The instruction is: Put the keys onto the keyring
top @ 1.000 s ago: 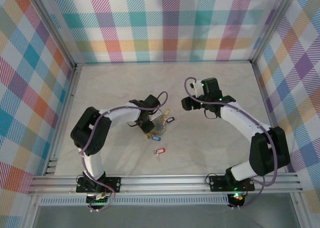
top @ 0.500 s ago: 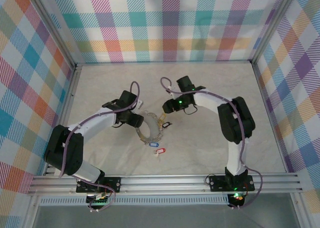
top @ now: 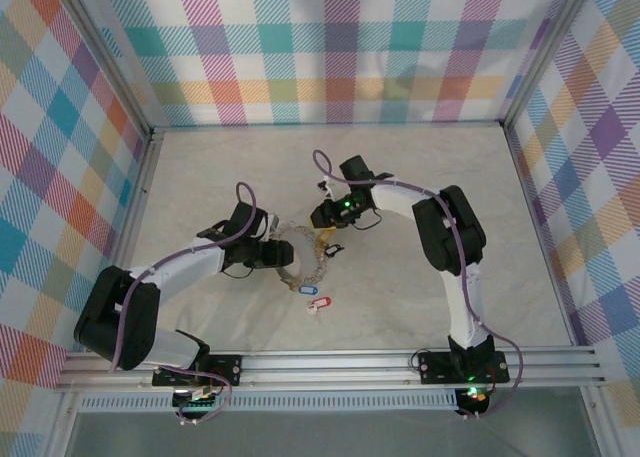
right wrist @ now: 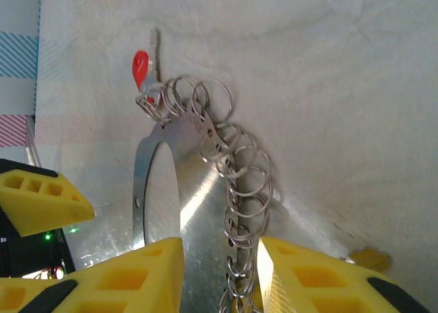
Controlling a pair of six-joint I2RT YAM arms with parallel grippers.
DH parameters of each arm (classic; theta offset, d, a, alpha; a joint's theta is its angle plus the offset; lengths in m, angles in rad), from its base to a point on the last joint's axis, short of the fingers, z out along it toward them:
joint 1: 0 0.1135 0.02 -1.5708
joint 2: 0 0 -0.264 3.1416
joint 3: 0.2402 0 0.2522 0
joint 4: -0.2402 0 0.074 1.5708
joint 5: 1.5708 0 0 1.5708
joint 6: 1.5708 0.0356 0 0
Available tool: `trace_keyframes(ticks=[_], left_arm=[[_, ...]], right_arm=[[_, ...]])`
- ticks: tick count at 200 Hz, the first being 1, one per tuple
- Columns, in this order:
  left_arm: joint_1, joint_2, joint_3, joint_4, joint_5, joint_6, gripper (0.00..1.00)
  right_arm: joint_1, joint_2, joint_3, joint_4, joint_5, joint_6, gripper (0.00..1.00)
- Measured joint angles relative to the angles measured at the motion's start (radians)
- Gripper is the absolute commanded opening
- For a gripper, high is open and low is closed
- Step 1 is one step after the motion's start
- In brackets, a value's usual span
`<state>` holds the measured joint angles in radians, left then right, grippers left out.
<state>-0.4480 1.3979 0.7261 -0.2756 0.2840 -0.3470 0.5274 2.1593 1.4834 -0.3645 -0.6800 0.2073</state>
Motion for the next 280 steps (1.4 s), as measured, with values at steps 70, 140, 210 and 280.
trace_keyframes(ticks=[70,140,210,280], left_arm=[[0.0,0.164,0.0,0.125,0.043,-0.101,0.55],[0.01,0.303,0.207,-0.014,0.01,-0.042,0.55],[0.015,0.481,0.433,-0.083,0.032,0.098,0.55],[0.019,0.498,0.471,-0.09,0.048,0.208,0.58]], right_arm=[[-0.002,-0.027,-0.126,0.064,-0.021,0.014,0.34],[0.0,-0.175,-0.342,0.071,0.005,-0.006,0.32],[0.012,-0.265,-0.442,0.085,-0.051,-0.014,0.45],[-0.026,-0.512,-0.554,0.29,0.03,-0.086,0.44]])
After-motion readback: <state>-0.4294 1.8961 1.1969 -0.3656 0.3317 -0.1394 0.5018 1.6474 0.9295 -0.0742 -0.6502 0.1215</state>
